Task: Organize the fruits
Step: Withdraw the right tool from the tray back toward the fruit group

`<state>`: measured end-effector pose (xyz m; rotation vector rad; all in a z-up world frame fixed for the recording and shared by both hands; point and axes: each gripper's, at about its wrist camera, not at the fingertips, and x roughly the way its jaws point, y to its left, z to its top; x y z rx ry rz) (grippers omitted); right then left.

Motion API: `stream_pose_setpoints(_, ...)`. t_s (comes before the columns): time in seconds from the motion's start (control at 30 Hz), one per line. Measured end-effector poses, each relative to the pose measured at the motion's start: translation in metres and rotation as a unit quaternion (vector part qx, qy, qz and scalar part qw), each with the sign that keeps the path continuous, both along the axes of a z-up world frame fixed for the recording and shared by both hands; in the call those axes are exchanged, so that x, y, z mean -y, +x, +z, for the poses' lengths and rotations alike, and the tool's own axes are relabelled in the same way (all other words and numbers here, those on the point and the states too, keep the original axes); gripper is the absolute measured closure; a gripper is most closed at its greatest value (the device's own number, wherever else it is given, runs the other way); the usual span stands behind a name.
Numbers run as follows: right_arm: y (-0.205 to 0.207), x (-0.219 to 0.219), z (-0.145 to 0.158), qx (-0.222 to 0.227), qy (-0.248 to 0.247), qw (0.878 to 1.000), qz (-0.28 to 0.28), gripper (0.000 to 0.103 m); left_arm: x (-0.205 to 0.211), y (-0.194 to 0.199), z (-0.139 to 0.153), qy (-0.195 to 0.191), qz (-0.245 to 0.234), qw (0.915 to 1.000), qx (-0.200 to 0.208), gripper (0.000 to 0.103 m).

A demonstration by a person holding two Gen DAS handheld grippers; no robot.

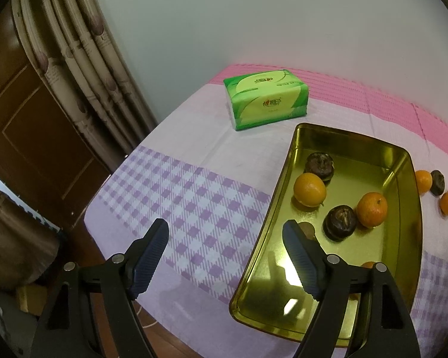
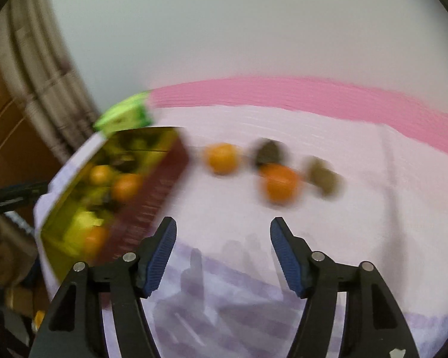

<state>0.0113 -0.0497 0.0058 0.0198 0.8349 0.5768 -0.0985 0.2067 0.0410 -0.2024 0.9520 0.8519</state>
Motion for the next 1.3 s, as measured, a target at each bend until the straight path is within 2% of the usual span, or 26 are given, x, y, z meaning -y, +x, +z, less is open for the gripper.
stream_pose_setpoints(0.2, 0.015, 0.069, -0.018, -0.012, -0.009, 0.996, -0.082, 0.037, 0.004, 0.003, -0.002, 0.008, -0.010, 0.9999, -0.004, 0.024)
stream_pose_setpoints(0.63, 0.039, 0.111, -0.021, 0.000, -0.062, 0.987, -0.146, 0.031, 0.018, 0.013, -0.008, 0.012, -0.047, 0.9987, -0.013, 0.024)
stream_pose_setpoints(0.83, 0.053, 0.139, -0.022, -0.006, -0.062, 0.979, -0.196, 0.019, 0.021, 0.016, -0.012, 0.011, -0.055, 0.9983, -0.018, 0.024)
stream_pose_setpoints(1.0, 0.059, 0.140, -0.023, -0.009, -0.059, 0.976, -0.208, 0.013, 0.031, 0.018, -0.012, 0.017, -0.070, 0.9972, -0.021, 0.024)
stream_pose_setpoints(1.13, 0.061, 0.135, -0.024, -0.009, -0.074, 0.977, -0.200, 0.010, 0.044, 0.021, -0.010, 0.025, -0.089, 0.9955, -0.021, 0.024)
stream_pose_setpoints(1.3, 0.063, 0.132, -0.025, -0.013, -0.081, 0.979, -0.184, 0.003, 0.064, 0.029, -0.008, 0.016, -0.119, 0.9925, -0.022, 0.024)
